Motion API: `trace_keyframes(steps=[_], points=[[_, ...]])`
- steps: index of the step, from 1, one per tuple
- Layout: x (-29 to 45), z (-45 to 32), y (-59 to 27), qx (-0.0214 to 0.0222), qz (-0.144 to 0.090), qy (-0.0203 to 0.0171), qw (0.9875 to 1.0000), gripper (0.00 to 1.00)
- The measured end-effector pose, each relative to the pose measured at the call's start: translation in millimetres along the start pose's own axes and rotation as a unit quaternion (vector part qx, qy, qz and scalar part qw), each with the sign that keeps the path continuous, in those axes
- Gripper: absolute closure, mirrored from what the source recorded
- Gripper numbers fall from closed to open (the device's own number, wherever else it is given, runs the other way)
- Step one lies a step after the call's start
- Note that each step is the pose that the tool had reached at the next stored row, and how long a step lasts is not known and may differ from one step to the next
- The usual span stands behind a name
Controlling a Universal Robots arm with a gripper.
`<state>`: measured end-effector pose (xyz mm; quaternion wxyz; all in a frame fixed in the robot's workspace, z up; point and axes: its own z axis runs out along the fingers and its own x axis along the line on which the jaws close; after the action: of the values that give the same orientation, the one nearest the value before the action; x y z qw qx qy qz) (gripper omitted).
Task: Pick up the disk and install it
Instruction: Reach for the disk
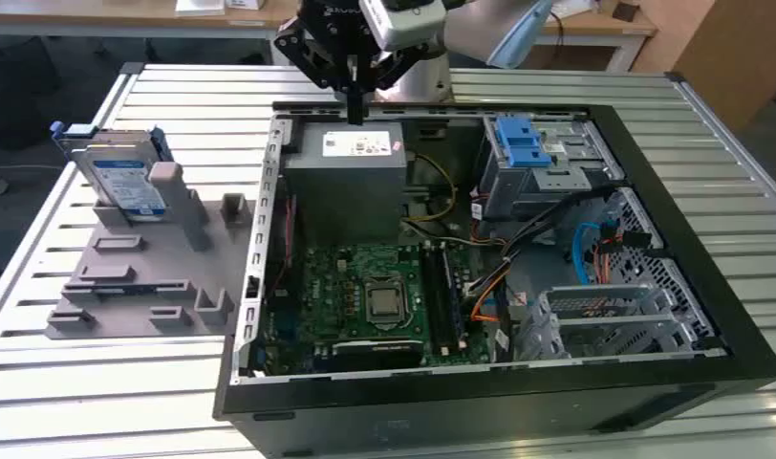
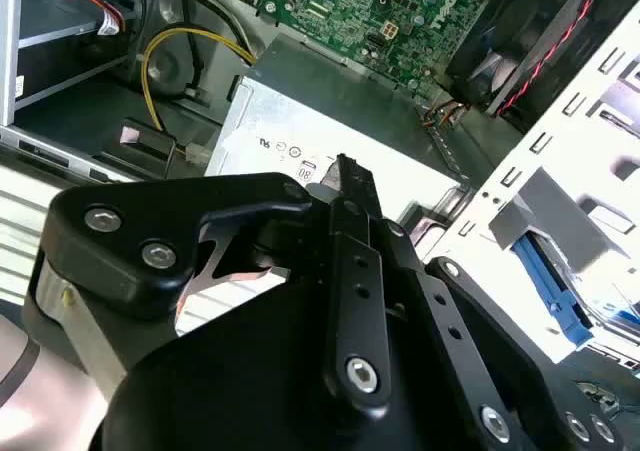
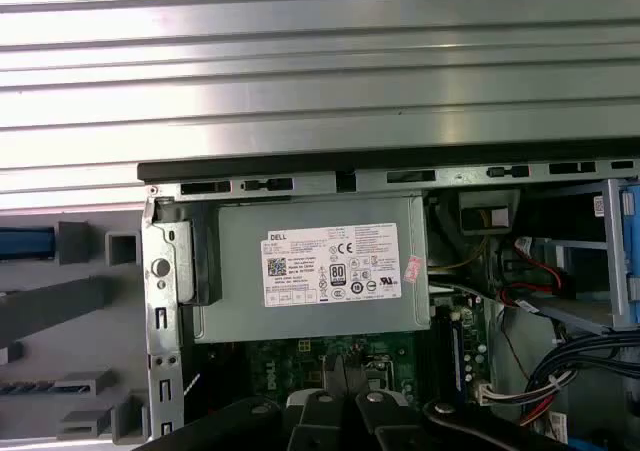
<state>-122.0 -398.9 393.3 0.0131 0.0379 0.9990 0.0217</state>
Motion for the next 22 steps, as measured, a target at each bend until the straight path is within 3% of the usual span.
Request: trace_keyframes(steps=[8,22], points=[[1.5,-0.1,-0.1,0.0001,0.0,0.0,1.0,0.89],[34.2,0.4,4.9,0.0,0.0,0.0,1.0,0.89]])
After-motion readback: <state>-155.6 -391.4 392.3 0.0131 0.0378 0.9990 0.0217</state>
